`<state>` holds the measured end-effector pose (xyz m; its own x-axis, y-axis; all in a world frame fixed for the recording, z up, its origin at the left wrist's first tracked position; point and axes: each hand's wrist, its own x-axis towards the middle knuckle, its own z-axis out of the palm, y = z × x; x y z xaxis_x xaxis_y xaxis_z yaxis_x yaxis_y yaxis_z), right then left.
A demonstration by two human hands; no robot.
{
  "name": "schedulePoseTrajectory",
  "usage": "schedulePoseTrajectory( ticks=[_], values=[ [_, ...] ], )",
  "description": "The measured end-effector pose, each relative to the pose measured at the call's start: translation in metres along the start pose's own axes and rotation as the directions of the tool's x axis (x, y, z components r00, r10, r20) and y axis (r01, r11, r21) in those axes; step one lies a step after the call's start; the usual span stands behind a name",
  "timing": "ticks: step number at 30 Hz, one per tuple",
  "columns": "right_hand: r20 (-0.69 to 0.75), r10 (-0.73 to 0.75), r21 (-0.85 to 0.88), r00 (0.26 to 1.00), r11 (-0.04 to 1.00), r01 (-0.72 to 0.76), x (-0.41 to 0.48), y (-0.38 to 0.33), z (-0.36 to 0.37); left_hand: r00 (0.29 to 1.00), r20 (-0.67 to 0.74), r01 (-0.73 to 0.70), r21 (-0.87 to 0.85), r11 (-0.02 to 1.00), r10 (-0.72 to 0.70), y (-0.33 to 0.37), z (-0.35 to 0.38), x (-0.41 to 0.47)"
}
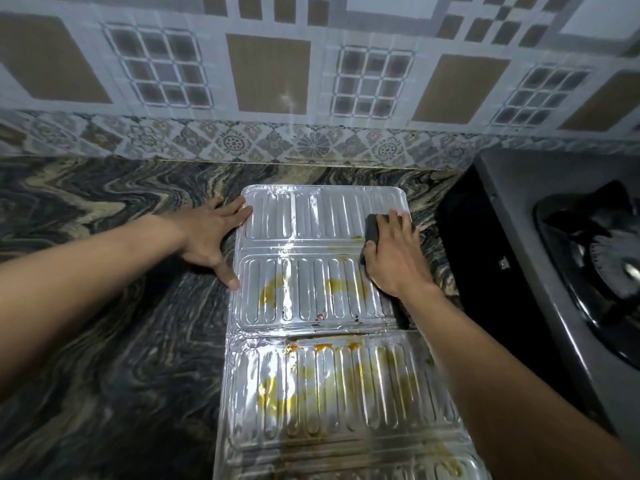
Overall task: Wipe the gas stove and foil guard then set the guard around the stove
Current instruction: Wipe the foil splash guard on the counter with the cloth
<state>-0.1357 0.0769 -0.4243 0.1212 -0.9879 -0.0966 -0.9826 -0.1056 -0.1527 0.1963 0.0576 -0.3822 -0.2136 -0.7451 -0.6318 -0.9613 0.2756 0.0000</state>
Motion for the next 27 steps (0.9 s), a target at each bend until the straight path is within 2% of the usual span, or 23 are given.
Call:
schedulePoseTrajectory(
  ticks=[2, 5, 9, 14, 18, 22, 24, 27],
  values=[
    [-0.044, 0.047, -0.018, 0.998, 0.999, -0.048, 0.000, -0.005, 0.008, 1.000, 0.016, -0.004, -0.014, 1.000, 0.004, -0.002, -0.001, 0.002],
    [-0.081, 0.088, 0.063, 0.993, 0.995, -0.083, -0.004, -0.027, 0.016, 1.000, 0.007, -0.007, -0.022, 1.000, 0.007, -0.003, 0.001, 0.004],
    [-0.054, -0.070, 0.145, 0.996, 0.986, 0.077, -0.015, -0.078, 0.024, 1.000, -0.007, -0.001, -0.011, 1.000, 0.001, -0.003, 0.001, 0.003],
    [0.000, -0.265, 0.134, 0.964, 0.956, 0.262, -0.026, -0.127, 0.030, 1.000, -0.029, -0.003, -0.022, 1.000, 0.002, -0.003, 0.002, 0.000],
    [0.007, -0.416, 0.122, 0.909, 0.903, 0.412, -0.040, -0.139, 0.034, 1.000, -0.021, -0.008, -0.030, 1.000, 0.007, -0.003, 0.001, -0.002],
    [0.090, -0.525, 0.147, 0.846, 0.848, 0.510, -0.060, -0.129, 0.033, 1.000, -0.021, -0.009, -0.031, 0.999, 0.008, -0.002, 0.001, -0.003],
    [0.126, -0.532, 0.172, 0.837, 0.843, 0.510, -0.060, -0.120, 0.029, 1.000, -0.024, -0.008, -0.033, 0.999, 0.007, -0.001, 0.001, -0.003],
    [0.158, -0.444, 0.208, 0.882, 0.888, 0.410, -0.048, -0.100, 0.017, 1.000, -0.024, -0.001, -0.036, 0.999, 0.000, 0.000, 0.000, -0.005]
  ],
)
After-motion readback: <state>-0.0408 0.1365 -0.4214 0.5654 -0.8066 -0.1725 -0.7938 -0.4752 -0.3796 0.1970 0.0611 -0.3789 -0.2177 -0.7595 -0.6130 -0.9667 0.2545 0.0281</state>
